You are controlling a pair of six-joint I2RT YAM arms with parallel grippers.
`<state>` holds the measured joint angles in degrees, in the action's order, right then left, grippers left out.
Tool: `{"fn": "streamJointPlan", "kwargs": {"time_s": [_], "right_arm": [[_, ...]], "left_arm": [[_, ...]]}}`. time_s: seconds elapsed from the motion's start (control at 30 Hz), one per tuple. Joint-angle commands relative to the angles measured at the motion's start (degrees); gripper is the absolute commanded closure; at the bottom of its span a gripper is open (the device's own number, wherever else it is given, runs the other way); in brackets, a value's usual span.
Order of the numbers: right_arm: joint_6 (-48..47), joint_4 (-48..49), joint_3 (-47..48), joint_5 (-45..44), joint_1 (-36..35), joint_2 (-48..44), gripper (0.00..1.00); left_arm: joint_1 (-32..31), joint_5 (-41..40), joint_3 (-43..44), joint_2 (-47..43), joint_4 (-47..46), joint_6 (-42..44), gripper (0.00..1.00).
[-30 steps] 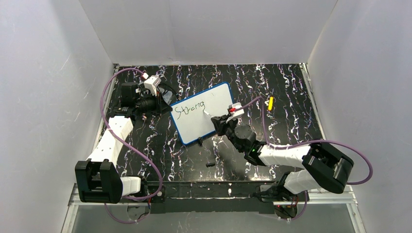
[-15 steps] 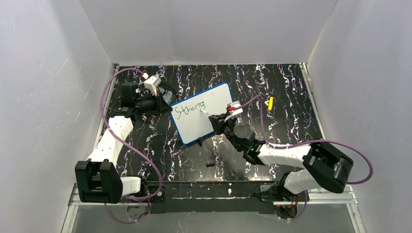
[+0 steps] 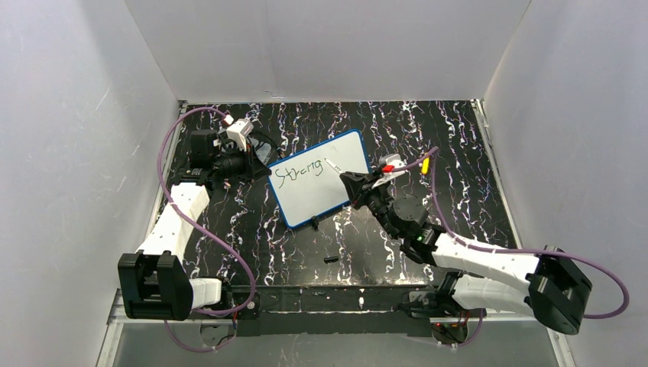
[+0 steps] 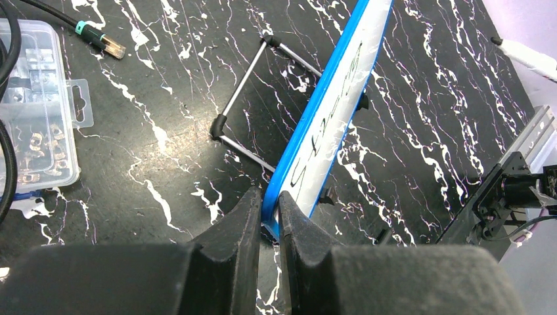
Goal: Write a sentence on the whiteboard
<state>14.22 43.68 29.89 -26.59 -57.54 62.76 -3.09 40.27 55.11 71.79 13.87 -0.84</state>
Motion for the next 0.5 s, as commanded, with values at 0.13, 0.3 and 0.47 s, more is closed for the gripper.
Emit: {"fn": "streamJointPlan", "kwargs": {"time_s": [0.13, 0.3, 0.47], "right_arm": [[-3.2, -13.2, 4.8, 3.4, 1.7, -6.1, 0.99], [-0.9, -16.3, 5.4, 14.0, 9.7, -6.2, 0.99], [2.4, -13.1, 5.9, 27.7, 20.2, -3.1, 0.99]], "left_arm": [[-0.1, 1.6, -0.1, -2.0, 1.4, 0.6, 1.0], [-0.3, 1.5, -0.1, -2.1, 1.4, 0.6, 1.0], [-0.3, 1.4, -0.1, -1.9, 1.5, 0.6, 1.0]]}}
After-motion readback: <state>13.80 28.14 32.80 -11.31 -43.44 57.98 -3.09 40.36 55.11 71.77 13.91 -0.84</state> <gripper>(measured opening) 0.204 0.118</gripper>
